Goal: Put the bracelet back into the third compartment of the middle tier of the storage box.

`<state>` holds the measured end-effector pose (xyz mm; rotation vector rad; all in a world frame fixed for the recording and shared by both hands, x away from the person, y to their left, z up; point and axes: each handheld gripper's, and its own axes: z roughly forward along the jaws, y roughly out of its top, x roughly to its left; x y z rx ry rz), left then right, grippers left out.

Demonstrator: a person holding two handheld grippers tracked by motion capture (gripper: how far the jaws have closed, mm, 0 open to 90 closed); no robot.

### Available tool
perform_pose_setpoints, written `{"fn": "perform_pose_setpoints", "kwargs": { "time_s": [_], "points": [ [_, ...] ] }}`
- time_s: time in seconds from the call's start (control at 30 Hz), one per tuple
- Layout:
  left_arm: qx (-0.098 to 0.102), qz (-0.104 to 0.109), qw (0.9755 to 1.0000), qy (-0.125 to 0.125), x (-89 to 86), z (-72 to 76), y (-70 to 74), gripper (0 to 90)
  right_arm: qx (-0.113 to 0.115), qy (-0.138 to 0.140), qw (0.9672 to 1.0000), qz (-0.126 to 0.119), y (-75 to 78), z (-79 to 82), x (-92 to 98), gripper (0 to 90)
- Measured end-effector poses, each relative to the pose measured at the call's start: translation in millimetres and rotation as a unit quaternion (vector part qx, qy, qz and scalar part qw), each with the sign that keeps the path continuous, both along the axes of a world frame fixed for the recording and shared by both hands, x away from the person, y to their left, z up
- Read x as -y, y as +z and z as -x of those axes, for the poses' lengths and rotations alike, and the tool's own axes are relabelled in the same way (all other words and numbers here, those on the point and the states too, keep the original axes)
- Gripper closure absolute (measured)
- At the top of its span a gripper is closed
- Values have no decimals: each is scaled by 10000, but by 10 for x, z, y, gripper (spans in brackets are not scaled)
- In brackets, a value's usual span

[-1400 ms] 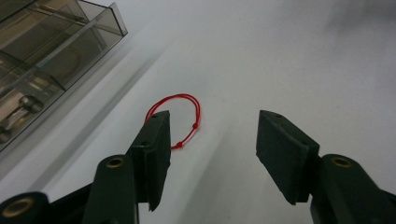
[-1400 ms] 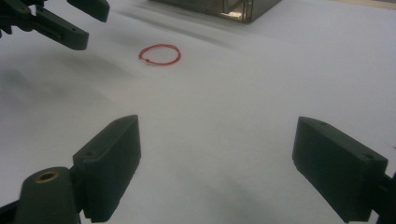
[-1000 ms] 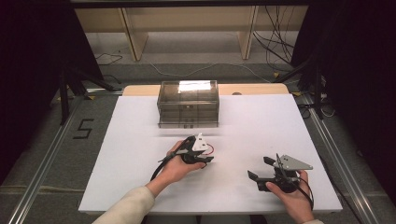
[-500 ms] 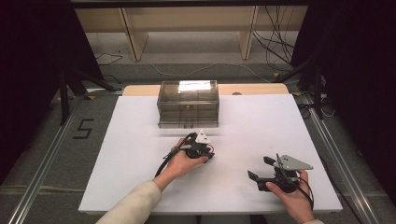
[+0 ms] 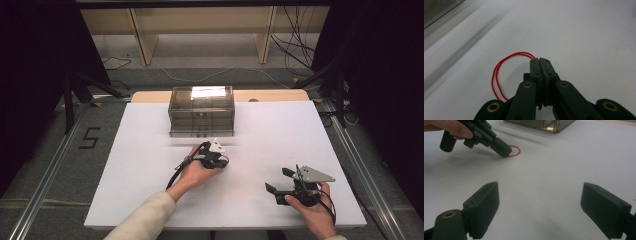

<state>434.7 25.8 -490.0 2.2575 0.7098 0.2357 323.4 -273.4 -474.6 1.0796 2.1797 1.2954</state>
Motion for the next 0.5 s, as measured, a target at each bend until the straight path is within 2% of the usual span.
{"fn": "perform_pose_setpoints", "kwargs": {
  "time_s": [0.2,0.5],
  "points": [
    [-37,27,10000,44,1,-1,5,897,-1,5,10000,3,-2,-5,0,165],
    [-3,-97,9999,-49,-14,27,34,898,-13,7,10000,4,-2,-4,-3,165]
  ]
}}
